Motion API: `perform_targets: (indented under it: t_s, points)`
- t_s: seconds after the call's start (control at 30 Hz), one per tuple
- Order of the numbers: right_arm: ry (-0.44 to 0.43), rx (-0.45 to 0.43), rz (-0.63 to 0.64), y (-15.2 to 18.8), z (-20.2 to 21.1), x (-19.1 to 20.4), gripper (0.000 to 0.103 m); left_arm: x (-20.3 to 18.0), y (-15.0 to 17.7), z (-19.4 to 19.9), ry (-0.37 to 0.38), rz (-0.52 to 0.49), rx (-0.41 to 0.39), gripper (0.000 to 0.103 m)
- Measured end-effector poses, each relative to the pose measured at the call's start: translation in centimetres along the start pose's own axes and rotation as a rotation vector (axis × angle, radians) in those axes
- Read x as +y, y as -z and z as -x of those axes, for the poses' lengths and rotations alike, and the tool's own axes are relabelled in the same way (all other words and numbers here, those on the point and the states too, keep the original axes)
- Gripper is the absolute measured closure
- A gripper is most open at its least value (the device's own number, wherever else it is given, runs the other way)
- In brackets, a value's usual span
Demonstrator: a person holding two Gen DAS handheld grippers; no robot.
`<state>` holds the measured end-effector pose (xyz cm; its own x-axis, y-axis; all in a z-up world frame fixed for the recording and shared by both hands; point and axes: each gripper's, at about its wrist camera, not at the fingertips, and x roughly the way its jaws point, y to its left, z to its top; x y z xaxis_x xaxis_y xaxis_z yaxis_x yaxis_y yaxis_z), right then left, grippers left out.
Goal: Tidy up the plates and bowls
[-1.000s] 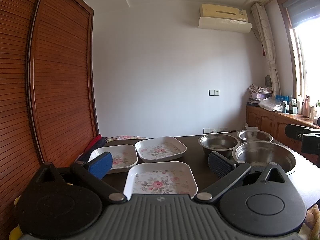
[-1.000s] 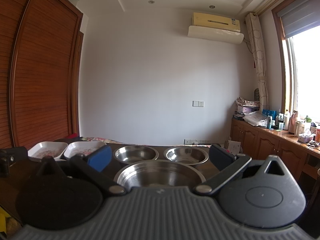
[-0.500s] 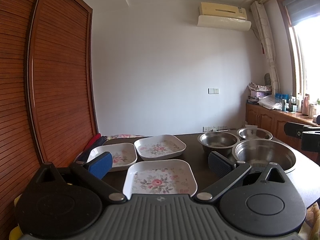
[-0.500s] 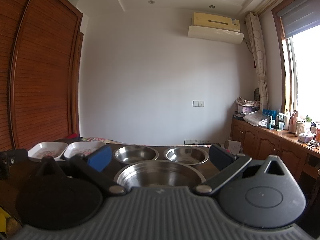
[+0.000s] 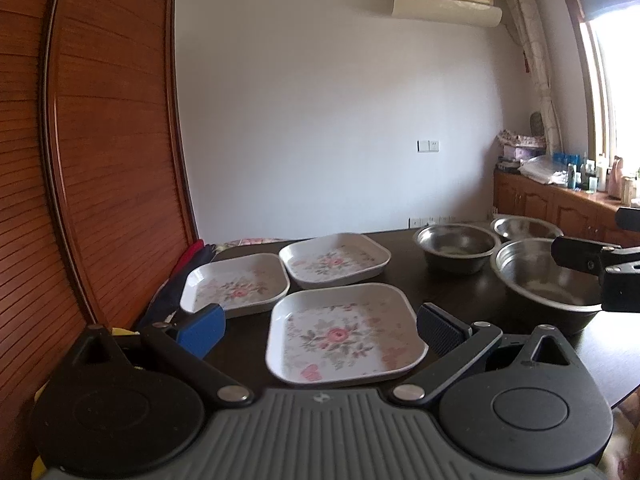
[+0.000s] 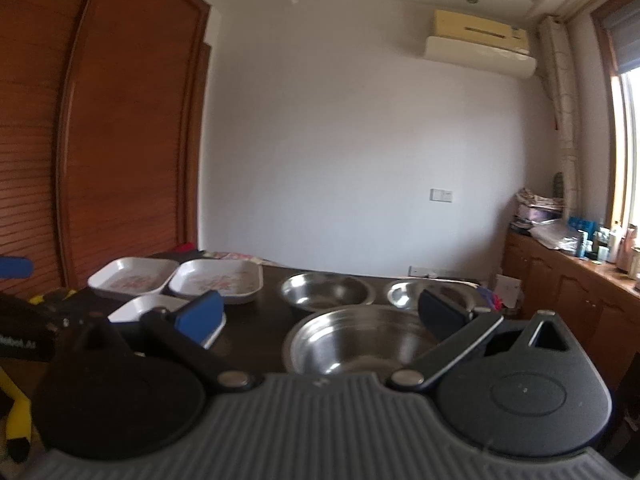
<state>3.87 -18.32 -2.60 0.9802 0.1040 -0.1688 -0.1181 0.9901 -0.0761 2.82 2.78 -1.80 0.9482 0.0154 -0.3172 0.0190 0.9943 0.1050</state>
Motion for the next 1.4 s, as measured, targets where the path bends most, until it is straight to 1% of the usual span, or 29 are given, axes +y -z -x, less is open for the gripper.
perform_targets:
  t_s: [0.17, 0.27, 0.4, 0.63, 0.83, 0.9, 0.97, 1.07, 1.1, 1.17, 1.2, 1.27, 1.3, 1.33, 1.4]
  points:
    - [-0.074, 0.031, -0.002, -0.1, -0.7, 1.2, 0.0, 1.6, -0.2, -1.0, -0.027, -0.016, 0.031, 0.0]
    - [-0.103, 0.039, 0.004, -0.3, -1.2, 2.0, 0.0, 2.5, -0.3, -1.5, -0.046, -0.022, 0.038, 0.0]
    - [-0.122, 0.045, 0.004, -0.9, -1.6, 2.5, 0.0, 3.5, -0.6, -1.8, -0.069, -0.025, 0.04, 0.0]
    - [-0.156, 0.038, 0.01, -1.9, -2.2, 3.2, 0.0, 4.8, -1.2, -2.3, -0.088, -0.025, 0.043, 0.0]
    - [-0.214, 0.04, 0.01, -2.5, -2.7, 3.4, 0.0, 6.2, -1.9, -3.2, -0.083, -0.022, 0.07, 0.0]
    - [-0.219, 0.04, 0.019, -2.6, -3.1, 3.7, 0.0, 6.7, -2.2, -3.7, -0.082, -0.024, 0.082, 0.0]
    - [-0.23, 0.049, 0.014, -2.7, -3.5, 3.8, 0.0, 7.0, -2.4, -4.3, -0.072, -0.027, 0.097, 0.0]
    - [-0.27, 0.087, -0.007, -2.6, -4.4, 3.8, 0.0, 7.4, -2.4, -5.3, -0.05, -0.037, 0.118, 0.0]
    - [-0.279, 0.097, -0.005, -2.6, -4.7, 4.0, 0.002, 7.5, -2.5, -5.7, -0.043, -0.04, 0.125, 0.0]
    - [-0.307, 0.122, 0.005, -2.4, -5.4, 4.4, 0.009, 7.7, -2.4, -6.4, -0.025, -0.036, 0.134, 0.0]
    - [-0.317, 0.136, 0.01, -2.5, -5.9, 4.8, 0.015, 7.9, -2.4, -6.8, -0.006, -0.026, 0.139, 0.0]
    - [-0.339, 0.173, 0.006, -2.2, -6.8, 5.1, 0.02, 8.4, -2.4, -7.7, 0.038, -0.002, 0.163, 0.0]
    - [-0.354, 0.191, 0.0, -2.2, -7.2, 5.2, 0.025, 8.7, -2.3, -8.3, 0.063, 0.014, 0.182, 0.001]
    - [-0.372, 0.222, -0.012, -2.1, -8.0, 5.3, 0.032, 8.8, -2.3, -8.8, 0.076, 0.026, 0.199, 0.003]
    - [-0.387, 0.285, -0.029, -2.0, -9.3, 5.6, 0.039, 9.2, -2.3, -9.9, 0.107, 0.053, 0.232, 0.011]
